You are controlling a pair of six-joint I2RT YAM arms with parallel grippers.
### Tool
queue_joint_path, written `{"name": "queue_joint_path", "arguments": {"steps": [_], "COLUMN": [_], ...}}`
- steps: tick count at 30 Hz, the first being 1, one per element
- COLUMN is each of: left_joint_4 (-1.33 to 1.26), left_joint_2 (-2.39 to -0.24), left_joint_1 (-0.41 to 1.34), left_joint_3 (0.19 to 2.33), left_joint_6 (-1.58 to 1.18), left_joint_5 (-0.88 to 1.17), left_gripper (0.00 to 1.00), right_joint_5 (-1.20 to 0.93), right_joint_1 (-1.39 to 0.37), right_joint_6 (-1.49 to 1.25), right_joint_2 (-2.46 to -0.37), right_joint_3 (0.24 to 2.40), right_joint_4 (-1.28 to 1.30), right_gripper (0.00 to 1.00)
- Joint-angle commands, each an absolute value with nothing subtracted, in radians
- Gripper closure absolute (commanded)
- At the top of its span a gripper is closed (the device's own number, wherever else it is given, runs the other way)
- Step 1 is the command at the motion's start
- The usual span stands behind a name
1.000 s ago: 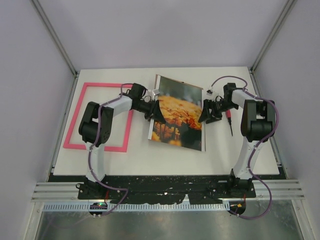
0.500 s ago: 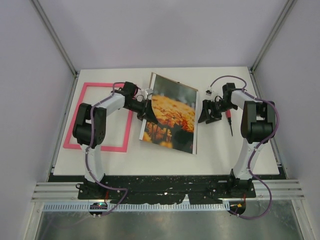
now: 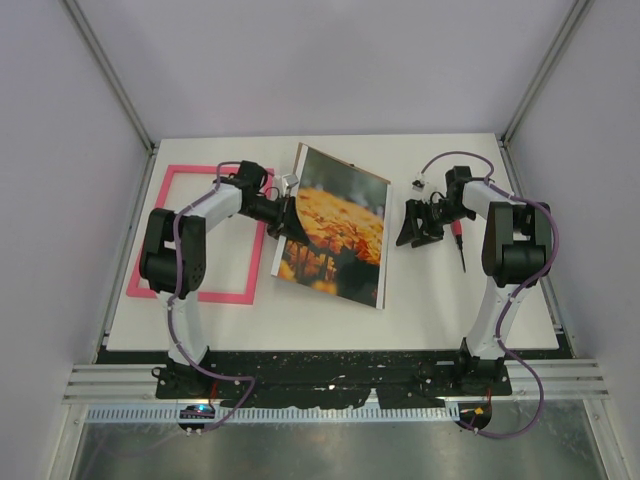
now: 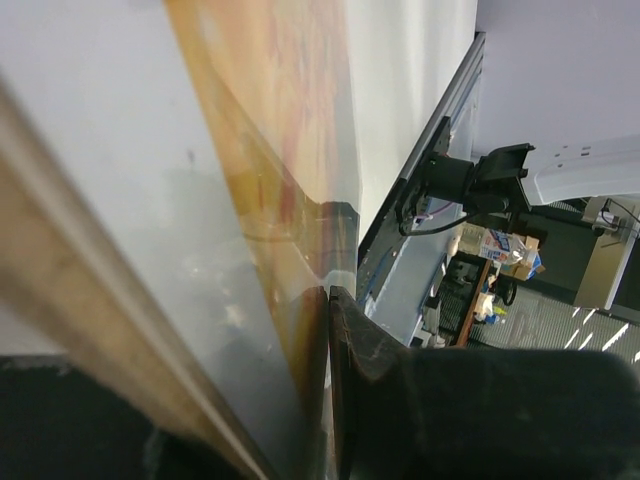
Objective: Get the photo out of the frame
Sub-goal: Pick up the photo frame from the center of the board.
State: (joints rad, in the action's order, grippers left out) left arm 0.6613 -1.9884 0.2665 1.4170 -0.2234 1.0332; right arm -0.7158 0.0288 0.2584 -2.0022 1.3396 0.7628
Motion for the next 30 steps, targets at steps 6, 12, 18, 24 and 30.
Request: {"name": "queue_joint_path", "arguments": {"steps": [6, 12, 18, 24, 30], "left_joint_4": [0.614, 0.611, 0.611, 0.615, 0.614], "left_joint_2": [-1.905, -1.907, -1.913, -1.922, -1.927], "left_joint_1": [0.264, 0.264, 0.264, 0.264, 0.264], "left_joint_3": [1.416, 1.42, 1.422, 1.427, 1.428], "left_joint_6": [-0.179, -0.189, -0.193, -0.195, -0.196], "left_joint_5": [1.032, 1.039, 1.034, 1.032, 1.034], "left_gripper": [0.74, 0.73, 0.69, 0.67, 0.83], "right_joint_5": [-0.655, -0.652, -0.652, -0.652, -0.644], "right_joint_1": [0.014, 0.009, 0.002, 0.0, 0.0], "right_joint_6": [0.275, 0.276, 0.275, 0.276, 0.278], "right_joint_2": [-1.987, -1.993, -2.0, -2.006, -2.009], "right_joint_3": [1.312, 1.31, 1.31, 1.31, 1.312], "right_joint_4": [0.739, 0.738, 0.738, 0.738, 0.739], "right_gripper": [0.31, 0.31, 0.31, 0.3, 0.31]}}
